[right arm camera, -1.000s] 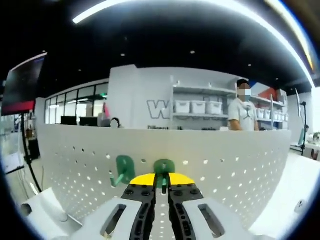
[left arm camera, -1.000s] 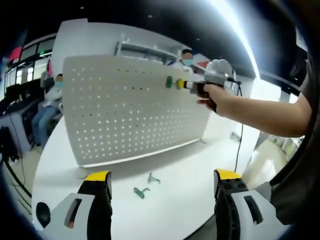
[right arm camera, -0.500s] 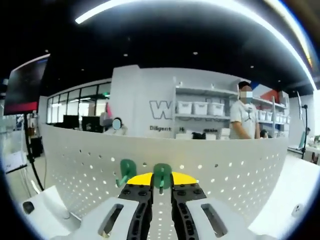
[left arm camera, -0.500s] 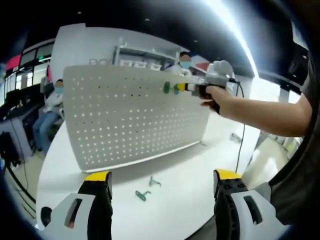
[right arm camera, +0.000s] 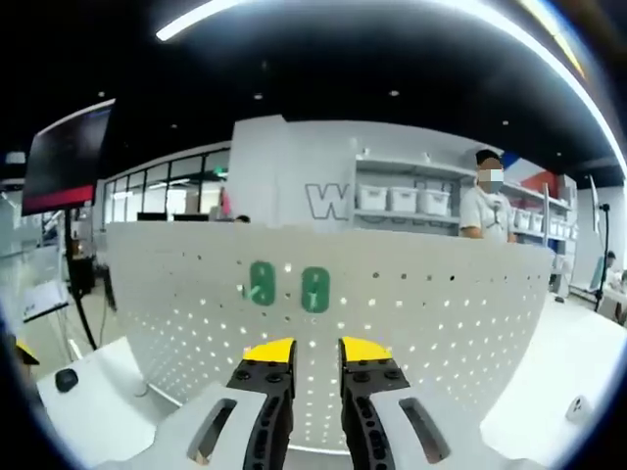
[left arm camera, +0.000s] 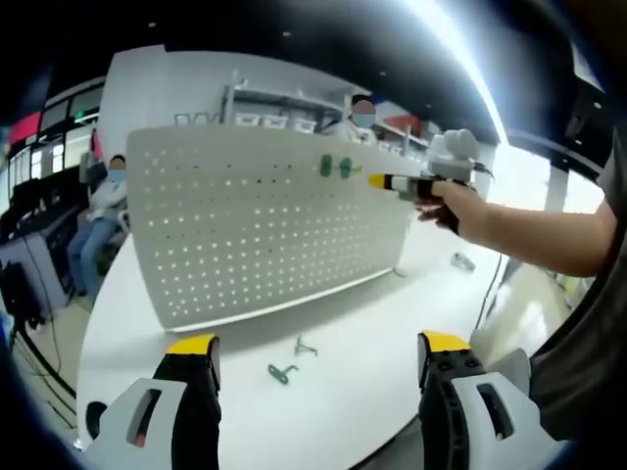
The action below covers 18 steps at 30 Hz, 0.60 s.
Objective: Insert the hook assembly into the mounting plate slot until the hook locks in place.
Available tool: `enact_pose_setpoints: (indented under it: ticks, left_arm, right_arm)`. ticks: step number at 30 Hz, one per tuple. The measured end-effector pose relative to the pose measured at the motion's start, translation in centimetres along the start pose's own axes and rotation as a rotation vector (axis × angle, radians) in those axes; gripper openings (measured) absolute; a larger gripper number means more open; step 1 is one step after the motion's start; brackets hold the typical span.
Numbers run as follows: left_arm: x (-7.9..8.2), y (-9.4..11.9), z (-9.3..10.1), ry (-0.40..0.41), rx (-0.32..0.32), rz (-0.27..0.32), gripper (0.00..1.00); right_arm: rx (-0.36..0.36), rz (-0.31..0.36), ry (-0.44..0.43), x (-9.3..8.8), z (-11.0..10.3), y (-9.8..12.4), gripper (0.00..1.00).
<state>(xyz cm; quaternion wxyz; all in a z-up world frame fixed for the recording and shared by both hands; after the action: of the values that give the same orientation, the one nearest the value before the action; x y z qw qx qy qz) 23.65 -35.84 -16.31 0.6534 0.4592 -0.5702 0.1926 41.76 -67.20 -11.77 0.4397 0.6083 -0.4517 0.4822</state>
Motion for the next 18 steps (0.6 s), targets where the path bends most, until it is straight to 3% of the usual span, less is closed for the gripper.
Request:
enact_pose_setpoints:
  ticks: [8,15,18]
  left_arm:
    - [-0.3,-0.1,0.8,0.000,-0.016,-0.010,0.83]
    - [-1.3,0.1,0.7,-0.009,-0.005,-0.044,0.83]
    - [-1.5,0.1,0.7,-0.002,-0.005,-0.047,0.83]
  right_arm:
    - [0.010,-0.123,0.023,-4.1,0.2,2.3,0.18]
    - [0.066,-0.219,0.048,-7.9,-0.6,5.5,0.18]
    - [0.079,-0.205,0.061,-8.9,-1.0,7.3,0.16]
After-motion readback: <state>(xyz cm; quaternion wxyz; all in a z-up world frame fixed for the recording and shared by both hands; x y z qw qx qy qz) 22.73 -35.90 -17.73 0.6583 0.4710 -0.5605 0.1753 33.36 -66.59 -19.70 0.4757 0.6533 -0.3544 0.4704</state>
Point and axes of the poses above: the point that each gripper's makers call its tool centre point, and the gripper's own axes: y roughly backward along the fingers, z roughly to its right, x roughly out of its top, the point moved 10 cm from there along y, roughly backward along the fingers, and after that the axes turned 13 degrees about -y, right-handed, at the moved point
